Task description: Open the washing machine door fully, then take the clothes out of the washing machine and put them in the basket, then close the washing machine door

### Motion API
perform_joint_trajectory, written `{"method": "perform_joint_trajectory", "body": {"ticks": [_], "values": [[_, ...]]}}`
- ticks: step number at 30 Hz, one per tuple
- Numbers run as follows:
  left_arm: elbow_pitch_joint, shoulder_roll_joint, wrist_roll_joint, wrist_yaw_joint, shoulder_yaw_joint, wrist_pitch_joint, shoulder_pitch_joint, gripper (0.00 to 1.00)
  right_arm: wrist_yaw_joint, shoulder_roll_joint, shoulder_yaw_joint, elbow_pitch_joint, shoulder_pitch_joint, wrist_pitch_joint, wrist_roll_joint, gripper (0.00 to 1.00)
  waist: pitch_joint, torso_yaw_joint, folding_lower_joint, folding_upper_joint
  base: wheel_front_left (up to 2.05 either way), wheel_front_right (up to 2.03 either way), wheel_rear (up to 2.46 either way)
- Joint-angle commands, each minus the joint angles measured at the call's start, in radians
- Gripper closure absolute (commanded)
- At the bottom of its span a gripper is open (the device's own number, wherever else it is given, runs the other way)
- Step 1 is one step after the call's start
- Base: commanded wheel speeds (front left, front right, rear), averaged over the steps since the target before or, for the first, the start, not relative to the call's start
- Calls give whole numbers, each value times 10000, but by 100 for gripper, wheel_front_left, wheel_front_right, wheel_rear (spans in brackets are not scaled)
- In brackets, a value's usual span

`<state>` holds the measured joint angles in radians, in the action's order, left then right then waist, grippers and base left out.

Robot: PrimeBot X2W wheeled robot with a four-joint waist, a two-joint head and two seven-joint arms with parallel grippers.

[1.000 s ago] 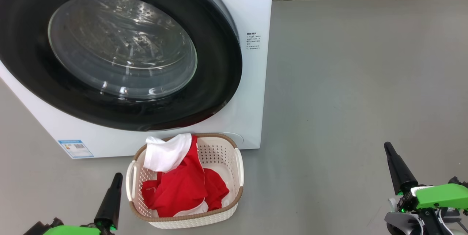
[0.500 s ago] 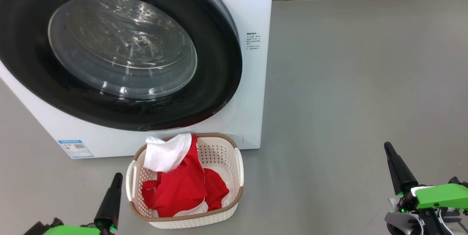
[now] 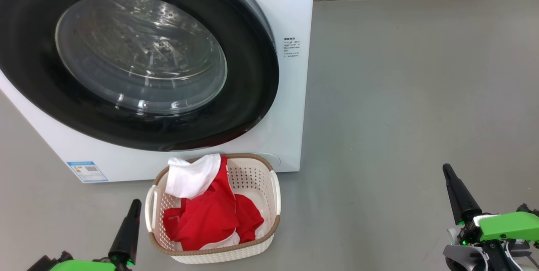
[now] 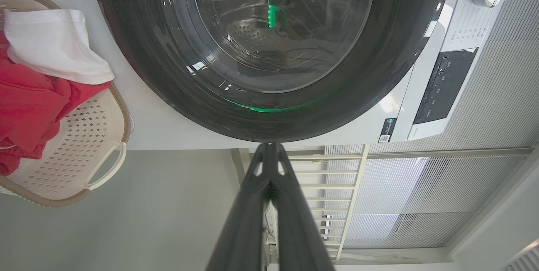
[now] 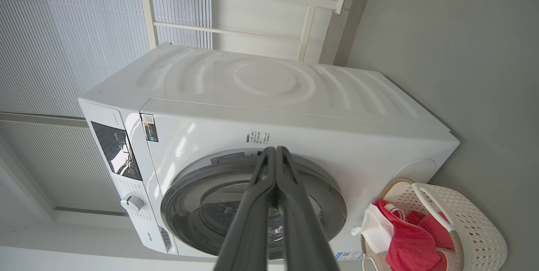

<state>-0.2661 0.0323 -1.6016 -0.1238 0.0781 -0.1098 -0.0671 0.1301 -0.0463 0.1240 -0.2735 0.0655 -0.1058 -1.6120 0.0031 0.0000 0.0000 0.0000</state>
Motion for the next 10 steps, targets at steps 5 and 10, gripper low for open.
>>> {"method": "perform_joint_trajectory", "body": {"ticks": [5, 10], "values": [[209, 179, -70, -69, 357, -35, -410, 100, 6, -69, -135, 290, 421, -48, 7, 100, 0, 0, 0, 0, 0, 0, 0], [210, 179, -70, -69, 357, -35, -410, 100, 6, -67, -131, 289, 421, -51, 9, 100, 0, 0, 0, 0, 0, 0, 0]]}}
